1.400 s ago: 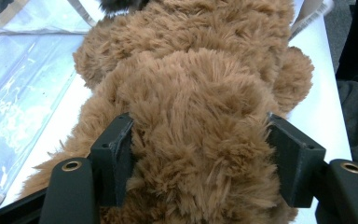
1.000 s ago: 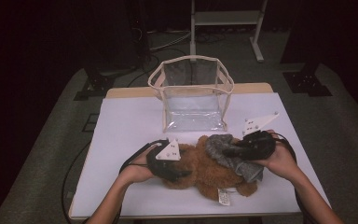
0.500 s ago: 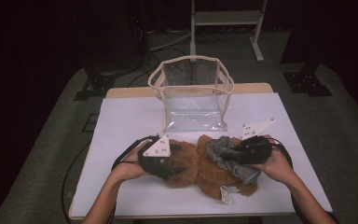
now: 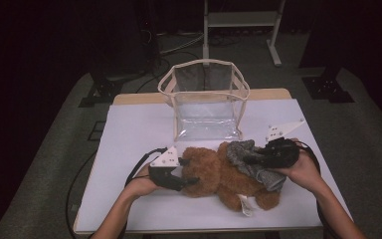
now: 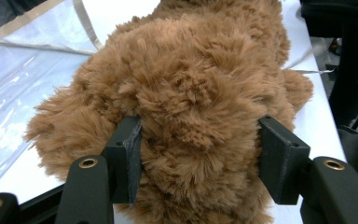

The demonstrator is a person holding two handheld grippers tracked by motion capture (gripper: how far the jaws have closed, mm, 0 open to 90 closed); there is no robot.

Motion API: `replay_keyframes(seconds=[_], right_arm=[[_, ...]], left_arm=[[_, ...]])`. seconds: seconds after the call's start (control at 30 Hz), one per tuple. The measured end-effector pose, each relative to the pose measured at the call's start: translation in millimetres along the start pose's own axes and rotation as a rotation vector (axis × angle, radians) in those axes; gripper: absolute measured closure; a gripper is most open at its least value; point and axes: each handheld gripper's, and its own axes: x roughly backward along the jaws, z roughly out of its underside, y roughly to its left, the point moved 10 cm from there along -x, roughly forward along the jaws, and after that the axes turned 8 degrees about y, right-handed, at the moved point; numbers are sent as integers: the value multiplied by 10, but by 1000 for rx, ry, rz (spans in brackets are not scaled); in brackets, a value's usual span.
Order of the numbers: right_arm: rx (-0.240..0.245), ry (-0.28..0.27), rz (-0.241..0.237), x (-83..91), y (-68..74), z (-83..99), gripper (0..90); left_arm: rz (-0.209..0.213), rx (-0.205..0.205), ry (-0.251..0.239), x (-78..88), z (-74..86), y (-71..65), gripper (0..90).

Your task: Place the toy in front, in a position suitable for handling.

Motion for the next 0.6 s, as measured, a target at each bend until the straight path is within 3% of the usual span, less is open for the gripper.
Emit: replay_keyframes(seconds=[0.1, 0.23, 0.6], right_arm=[[24, 4, 6, -1, 61, -86, 776], [45, 38, -9, -141, 130, -183, 774], [54, 104, -69, -664, 167, -613, 769]], left_arm=[[-1, -25, 7, -136, -93, -60, 397], [0, -66, 21, -249, -164, -155, 397], [13, -114, 49, -282, -158, -274, 399]])
